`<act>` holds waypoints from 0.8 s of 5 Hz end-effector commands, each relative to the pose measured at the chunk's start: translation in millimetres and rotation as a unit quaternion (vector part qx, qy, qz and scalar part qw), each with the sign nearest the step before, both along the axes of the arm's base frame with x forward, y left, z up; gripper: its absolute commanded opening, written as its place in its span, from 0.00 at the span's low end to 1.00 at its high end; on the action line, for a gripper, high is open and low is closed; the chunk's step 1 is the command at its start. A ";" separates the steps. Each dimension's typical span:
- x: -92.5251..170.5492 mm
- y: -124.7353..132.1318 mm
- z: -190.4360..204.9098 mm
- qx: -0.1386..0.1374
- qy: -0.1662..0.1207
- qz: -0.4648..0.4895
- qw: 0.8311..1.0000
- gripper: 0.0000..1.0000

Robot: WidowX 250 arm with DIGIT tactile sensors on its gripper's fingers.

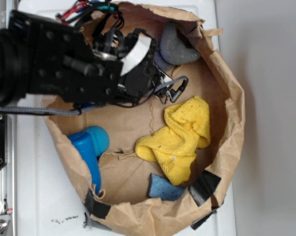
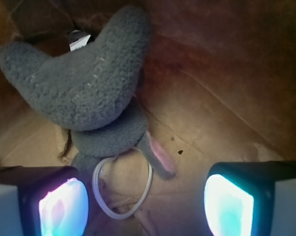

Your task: Grab the gray animal.

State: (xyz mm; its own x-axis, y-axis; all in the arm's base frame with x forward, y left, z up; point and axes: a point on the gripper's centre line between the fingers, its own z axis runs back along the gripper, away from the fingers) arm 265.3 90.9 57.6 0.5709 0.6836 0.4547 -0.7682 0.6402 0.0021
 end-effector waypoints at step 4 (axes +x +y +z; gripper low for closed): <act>-8.7 18.7 50.5 -0.046 -0.032 -0.003 0.998 1.00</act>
